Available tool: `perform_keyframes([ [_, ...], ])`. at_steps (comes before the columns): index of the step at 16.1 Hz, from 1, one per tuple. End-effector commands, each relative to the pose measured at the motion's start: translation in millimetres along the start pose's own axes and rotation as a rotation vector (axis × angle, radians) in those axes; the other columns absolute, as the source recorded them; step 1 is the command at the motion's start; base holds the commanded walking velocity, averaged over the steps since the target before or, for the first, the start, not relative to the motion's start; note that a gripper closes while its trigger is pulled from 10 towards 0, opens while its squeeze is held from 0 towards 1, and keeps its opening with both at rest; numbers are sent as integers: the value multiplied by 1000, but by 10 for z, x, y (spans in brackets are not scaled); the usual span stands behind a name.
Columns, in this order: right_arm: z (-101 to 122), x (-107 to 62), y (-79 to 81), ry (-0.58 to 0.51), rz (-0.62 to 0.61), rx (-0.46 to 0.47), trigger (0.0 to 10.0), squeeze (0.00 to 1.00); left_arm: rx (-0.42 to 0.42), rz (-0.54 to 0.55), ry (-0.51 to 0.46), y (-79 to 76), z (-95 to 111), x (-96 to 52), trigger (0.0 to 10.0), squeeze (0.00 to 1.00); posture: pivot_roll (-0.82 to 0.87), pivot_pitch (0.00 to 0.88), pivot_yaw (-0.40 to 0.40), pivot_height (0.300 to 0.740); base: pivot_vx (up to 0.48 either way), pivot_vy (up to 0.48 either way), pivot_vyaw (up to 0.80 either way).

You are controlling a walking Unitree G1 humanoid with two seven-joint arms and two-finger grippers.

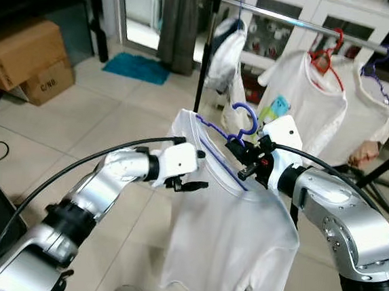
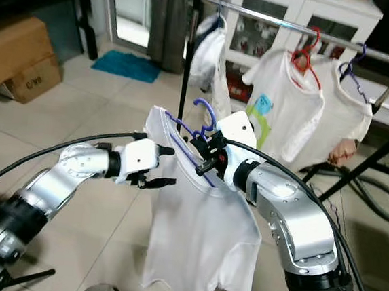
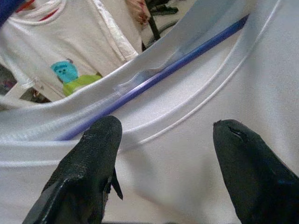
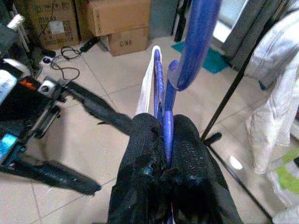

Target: Hang hanger

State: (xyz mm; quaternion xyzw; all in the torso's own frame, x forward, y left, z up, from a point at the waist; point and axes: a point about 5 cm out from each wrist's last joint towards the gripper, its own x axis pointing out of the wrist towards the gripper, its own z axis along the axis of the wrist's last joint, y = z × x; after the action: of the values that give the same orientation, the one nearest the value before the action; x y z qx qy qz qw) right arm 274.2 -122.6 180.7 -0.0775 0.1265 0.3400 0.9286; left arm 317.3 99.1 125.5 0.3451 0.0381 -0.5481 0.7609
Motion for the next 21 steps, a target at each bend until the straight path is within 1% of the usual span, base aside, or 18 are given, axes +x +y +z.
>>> perform_keyframes([
  [1, 107, -18, -14, -30, 19, -16, 0, 0, 80, -22, 23, 24, 27, 51, 10000, 0, 15, 0, -73, 740, 0, 0, 0],
  [3, 112, -27, -28, -26, 29, -15, 0, 0, 141, -20, 84, 53, -48, 95, 10000, 0, 15, 0, -72, 740, 0, 0, 0],
  [5, 128, -38, -13, -30, 49, -10, 0, 0, 184, 15, 125, 104, -99, 146, 10000, 0, 15, 0, -71, 740, 0, 0, 0],
  [6, 135, -39, -6, -32, 57, -9, 0, 0, 181, 14, 133, 108, -116, 163, 10000, 0, 14, 0, -70, 740, 0, 0, 0],
  [7, 154, -42, 14, -38, 75, -9, 0, 0, 191, 13, 161, 115, -160, 191, 10000, 0, 12, 0, -68, 740, 0, 0, 0],
  [9, 170, -46, 34, -43, 91, -12, 0, 0, 210, 31, 181, 139, -181, 204, 10000, 0, 10, 0, -66, 740, 0, 0, 0],
  [10, 189, -57, 63, -49, 114, -18, 0, 0, 220, 58, 176, 169, -175, 231, 10000, 0, 7, 0, -64, 740, 0, 0, 0],
  [12, 196, -63, 86, -49, 133, -22, 0, 0, 219, 65, 135, 170, -133, 266, 10000, 0, 5, 0, -61, 740, 0, 0, 0],
  [13, 187, -64, 93, -42, 136, -23, 0, 0, 208, 25, 62, 126, -53, 314, 10000, 0, 4, 0, -59, 740, 0, 0, 0],
  [15, 178, -60, 92, -35, 134, -19, 0, 0, 208, -27, -2, 50, 17, 373, 10000, 0, 4, 0, -59, 740, 0, 0, 0],
  [16, 177, -56, 92, -33, 134, -17, 0, 0, 216, -46, -19, 16, 36, 405, 10000, 0, 4, 0, -59, 740, 0, 0, 0],
  [19, 176, -50, 104, -31, 143, -18, 0, 0, 230, -47, -17, 14, 44, 432, 10000, 0, 3, 0, -59, 740, 0, 0, 0],
  [20, 175, -48, 112, -30, 148, -18, 0, 0, 220, -45, -21, 19, 51, 441, 10000, 0, 3, 0, -58, 740, 0, 0, 0],
  [21, 175, -43, 125, -29, 155, -17, 0, 0, 213, -51, 4, 26, 27, 450, 7804, 0, 2, 0, -57, 740, 0, 0, 0],
])
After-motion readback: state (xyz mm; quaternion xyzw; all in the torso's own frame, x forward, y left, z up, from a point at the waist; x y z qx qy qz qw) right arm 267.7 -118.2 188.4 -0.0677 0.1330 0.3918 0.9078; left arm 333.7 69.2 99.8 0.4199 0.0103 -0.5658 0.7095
